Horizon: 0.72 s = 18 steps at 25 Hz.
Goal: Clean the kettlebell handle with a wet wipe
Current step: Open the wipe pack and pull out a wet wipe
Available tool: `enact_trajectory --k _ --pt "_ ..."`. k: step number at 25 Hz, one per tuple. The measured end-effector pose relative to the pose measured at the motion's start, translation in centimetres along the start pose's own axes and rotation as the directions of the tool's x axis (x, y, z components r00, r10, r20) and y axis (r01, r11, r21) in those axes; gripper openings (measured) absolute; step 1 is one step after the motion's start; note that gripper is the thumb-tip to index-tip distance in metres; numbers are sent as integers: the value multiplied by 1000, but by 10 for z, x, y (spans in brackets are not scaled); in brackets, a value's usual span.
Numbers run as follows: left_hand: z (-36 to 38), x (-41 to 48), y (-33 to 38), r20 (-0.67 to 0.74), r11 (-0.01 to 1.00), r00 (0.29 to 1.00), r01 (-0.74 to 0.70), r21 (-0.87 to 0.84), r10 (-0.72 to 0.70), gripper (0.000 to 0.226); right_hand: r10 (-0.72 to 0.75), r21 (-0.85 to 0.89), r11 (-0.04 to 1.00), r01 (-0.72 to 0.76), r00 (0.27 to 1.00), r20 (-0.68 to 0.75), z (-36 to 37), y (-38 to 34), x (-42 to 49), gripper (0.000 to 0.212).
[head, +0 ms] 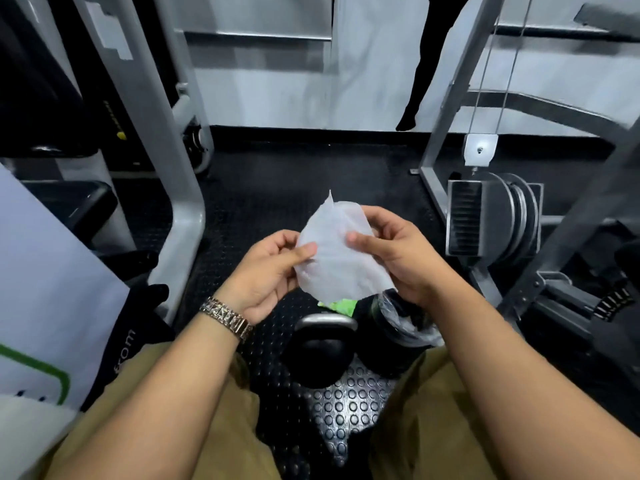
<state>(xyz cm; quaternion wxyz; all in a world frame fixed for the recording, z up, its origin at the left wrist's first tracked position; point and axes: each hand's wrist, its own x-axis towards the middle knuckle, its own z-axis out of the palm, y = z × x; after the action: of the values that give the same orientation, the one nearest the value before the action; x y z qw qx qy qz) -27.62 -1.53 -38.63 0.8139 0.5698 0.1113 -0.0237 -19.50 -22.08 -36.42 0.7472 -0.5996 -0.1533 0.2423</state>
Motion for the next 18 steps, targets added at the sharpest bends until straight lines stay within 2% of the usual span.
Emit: enact_trajectory --k 2,6,11,15,18 --pt "0 -4 -2 -36 996 999 -34 -81 31 21 -16 34 999 18 998 -61 -8 5 -3 30" --pt "-7 10 -16 -102 998 995 -8 -63 1 27 68 43 997 -61 982 -174 -34 48 -2 15" --pt "-8 54 -27 -196 998 979 46 -53 -56 7 156 212 970 -121 975 -157 -57 50 35 9" --pt "-12 89 -35 -310 994 947 54 -98 -82 5 217 260 951 -167 960 -178 -54 60 58 9" --pt "-17 99 -33 -241 975 955 134 -177 -175 19 274 239 946 -220 936 -222 -58 65 67 9"
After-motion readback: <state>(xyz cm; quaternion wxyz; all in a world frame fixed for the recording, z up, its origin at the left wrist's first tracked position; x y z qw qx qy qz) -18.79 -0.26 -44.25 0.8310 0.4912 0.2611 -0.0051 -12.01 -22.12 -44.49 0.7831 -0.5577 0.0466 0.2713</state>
